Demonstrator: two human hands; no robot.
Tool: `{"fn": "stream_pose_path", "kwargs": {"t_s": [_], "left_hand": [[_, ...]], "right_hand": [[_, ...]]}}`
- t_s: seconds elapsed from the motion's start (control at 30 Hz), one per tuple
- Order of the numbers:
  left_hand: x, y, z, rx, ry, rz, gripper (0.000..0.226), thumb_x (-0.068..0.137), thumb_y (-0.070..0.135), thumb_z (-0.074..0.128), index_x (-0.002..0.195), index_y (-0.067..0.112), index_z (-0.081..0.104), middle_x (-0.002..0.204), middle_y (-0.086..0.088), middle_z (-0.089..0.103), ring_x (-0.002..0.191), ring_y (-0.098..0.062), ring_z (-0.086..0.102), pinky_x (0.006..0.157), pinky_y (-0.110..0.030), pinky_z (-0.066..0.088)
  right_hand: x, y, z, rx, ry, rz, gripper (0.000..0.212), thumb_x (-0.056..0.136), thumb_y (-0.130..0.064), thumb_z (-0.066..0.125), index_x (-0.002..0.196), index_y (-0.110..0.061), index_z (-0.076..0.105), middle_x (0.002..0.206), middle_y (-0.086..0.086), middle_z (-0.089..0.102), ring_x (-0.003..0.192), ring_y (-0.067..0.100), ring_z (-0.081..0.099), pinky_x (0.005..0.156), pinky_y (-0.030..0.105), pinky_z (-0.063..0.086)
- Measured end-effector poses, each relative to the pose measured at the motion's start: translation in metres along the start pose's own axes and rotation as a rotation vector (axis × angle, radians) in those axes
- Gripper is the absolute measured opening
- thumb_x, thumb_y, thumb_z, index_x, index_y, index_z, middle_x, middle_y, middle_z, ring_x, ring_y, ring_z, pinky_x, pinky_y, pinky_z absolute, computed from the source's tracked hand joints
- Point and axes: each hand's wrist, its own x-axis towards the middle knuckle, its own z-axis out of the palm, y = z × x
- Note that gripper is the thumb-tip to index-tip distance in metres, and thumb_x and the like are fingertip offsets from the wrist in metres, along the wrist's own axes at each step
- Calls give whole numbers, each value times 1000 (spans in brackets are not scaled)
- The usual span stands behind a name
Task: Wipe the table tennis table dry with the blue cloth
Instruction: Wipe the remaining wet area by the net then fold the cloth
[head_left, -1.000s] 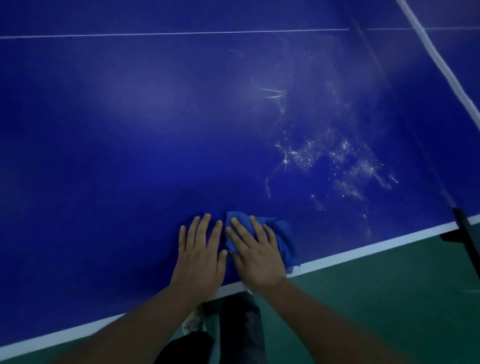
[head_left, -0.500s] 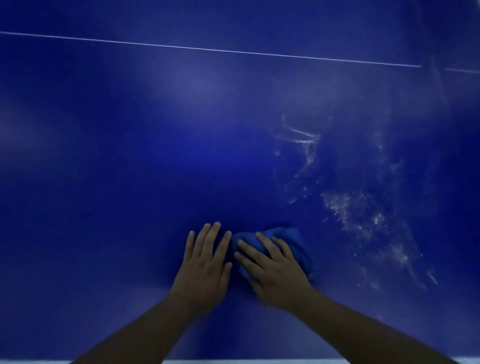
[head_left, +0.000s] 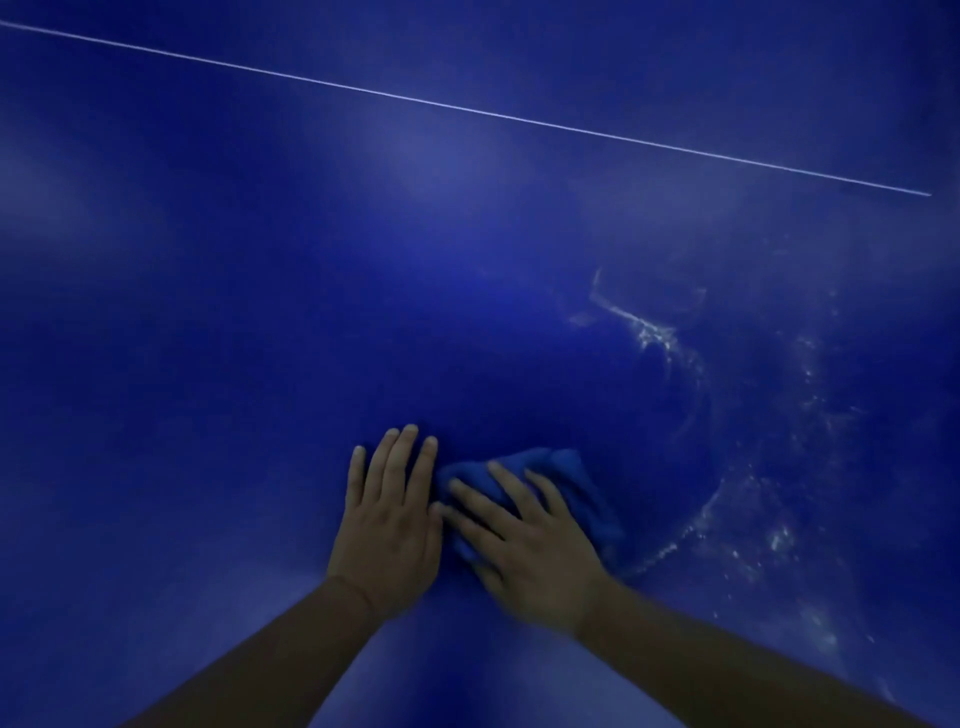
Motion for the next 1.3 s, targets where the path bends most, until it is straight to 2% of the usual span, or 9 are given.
{"fn": "stream_pose_path", "kwargs": {"t_s": [0.1, 0.3, 0.43, 0.57, 0.67, 0.8, 1.03, 1.17, 1.3], "left_hand": [[11, -8, -1, 3, 25, -78, 62, 99, 40, 33, 150, 4, 33, 157, -20, 31, 147, -36, 26, 119, -56, 12], [40, -4, -4, 25, -13, -59, 65, 100, 45, 31, 153, 8, 27, 160, -17, 24, 150, -33, 21, 120, -56, 10], [48, 1, -7, -18, 32, -46, 63, 99, 42, 33, 152, 6, 31, 159, -18, 29, 149, -34, 25, 119, -58, 13], [58, -4, -6, -7, 64, -60, 63, 98, 40, 35, 150, 4, 35, 157, -20, 32, 147, -35, 26, 119, -58, 13], [68, -6, -7, 5, 59, -80, 64, 98, 41, 35, 150, 4, 35, 158, -20, 29, 147, -36, 25, 120, -57, 12], [80, -1, -11, 3, 19, -63, 65, 99, 43, 33, 151, 5, 34, 159, -19, 28, 149, -35, 24, 119, -58, 12], [100, 7, -4, 15, 41, -1, 65, 96, 42, 38, 148, 4, 41, 156, -18, 34, 146, -34, 28, 116, -59, 17], [123, 15, -5, 50, 63, 46, 65, 95, 42, 38, 149, 5, 38, 157, -19, 32, 147, -35, 28, 117, -60, 16], [136, 16, -9, 3, 73, 36, 64, 98, 43, 35, 151, 6, 33, 159, -18, 28, 149, -34, 24, 118, -59, 13]], "right_hand": [[78, 55, -2, 19, 55, -12, 52, 94, -41, 40, 142, -27, 54, 155, -4, 45, 139, 34, 43, 104, 54, 37], [76, 198, -28, -14, 151, 795, 54, 101, -47, 30, 146, -26, 51, 157, -4, 42, 141, 35, 37, 105, 53, 36], [24, 107, -10, -53, 116, 328, 50, 98, -40, 39, 146, -26, 47, 158, -2, 40, 141, 36, 36, 102, 56, 38], [129, 92, -5, 35, 54, 69, 51, 102, -45, 33, 148, -28, 47, 160, -7, 37, 145, 29, 33, 111, 52, 26], [203, 149, -13, -10, 124, 371, 51, 99, -41, 33, 141, -25, 57, 152, -2, 49, 135, 35, 46, 104, 54, 40], [136, 210, -24, 2, 144, 885, 56, 100, -48, 28, 147, -27, 49, 158, -6, 40, 142, 33, 36, 108, 55, 34], [172, 139, -5, 36, 136, 401, 52, 99, -44, 34, 142, -26, 56, 155, -6, 45, 143, 32, 38, 108, 53, 32], [249, 233, -28, 6, 82, 666, 51, 103, -43, 30, 149, -29, 46, 161, -9, 35, 145, 30, 34, 110, 50, 32], [173, 272, -36, 51, 153, 1084, 52, 106, -45, 33, 154, -28, 38, 165, -8, 24, 149, 33, 24, 114, 53, 23]]}}
